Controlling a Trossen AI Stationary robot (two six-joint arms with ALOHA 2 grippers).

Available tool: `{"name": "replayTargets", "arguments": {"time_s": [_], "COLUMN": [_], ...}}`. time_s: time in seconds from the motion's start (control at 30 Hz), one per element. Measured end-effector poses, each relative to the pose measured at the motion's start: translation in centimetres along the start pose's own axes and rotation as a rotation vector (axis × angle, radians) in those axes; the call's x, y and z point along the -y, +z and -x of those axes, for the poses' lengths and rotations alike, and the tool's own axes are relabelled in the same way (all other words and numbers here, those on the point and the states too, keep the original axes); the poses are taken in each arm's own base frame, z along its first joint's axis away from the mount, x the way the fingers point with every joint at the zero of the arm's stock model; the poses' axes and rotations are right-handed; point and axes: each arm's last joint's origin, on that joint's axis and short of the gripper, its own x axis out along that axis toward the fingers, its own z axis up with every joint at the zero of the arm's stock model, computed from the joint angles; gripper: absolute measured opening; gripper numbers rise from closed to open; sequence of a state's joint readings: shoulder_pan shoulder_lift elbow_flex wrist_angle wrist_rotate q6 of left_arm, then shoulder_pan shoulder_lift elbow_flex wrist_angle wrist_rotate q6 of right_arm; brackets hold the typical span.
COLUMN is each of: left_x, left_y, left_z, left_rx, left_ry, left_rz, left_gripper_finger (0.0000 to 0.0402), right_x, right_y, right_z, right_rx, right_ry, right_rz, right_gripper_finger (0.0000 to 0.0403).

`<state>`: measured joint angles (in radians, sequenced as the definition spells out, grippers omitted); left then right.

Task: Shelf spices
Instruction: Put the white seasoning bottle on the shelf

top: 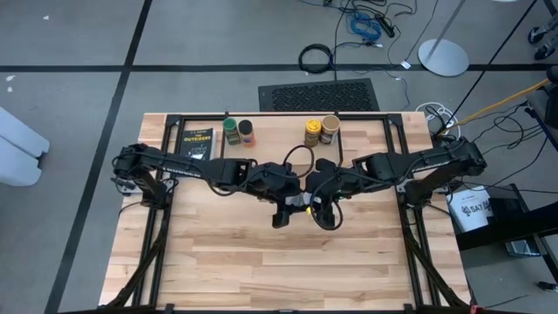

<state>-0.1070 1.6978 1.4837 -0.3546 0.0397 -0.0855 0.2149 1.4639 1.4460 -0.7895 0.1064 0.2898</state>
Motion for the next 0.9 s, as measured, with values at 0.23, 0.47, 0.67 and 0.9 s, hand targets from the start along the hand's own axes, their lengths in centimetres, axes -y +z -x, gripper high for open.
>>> {"name": "replayTargets", "arguments": {"time_s": [0.23,0.47,0.67,0.9], "left_x": [0.0,0.0,0.1,0.2], "left_y": [0.0,0.3,0.8,2.1], "left_z": [0.0,0.5,1.4,4.9], "left_rx": [-0.001,0.006,0.029,0.105], "left_ry": [-0.014,-0.012,-0.012,0.032], "left_rz": [-0.017,-0.012,-0.013,-0.045], "left_gripper_finger": [0.0202,0.0202,0.0202,0.0202], "right_x": [0.0,0.0,0.0,0.1], "right_y": [0.0,0.4,2.0,5.1], "right_z": [0.0,0.5,2.8,7.9], "right_rx": [-0.001,0.055,0.166,0.336], "right_ry": [0.007,-0.03,-0.079,-0.17], "right_rz": [0.003,0.048,0.136,0.255], "right_gripper_finger": [0.0204,0.0237,0.0291,0.0328]}}
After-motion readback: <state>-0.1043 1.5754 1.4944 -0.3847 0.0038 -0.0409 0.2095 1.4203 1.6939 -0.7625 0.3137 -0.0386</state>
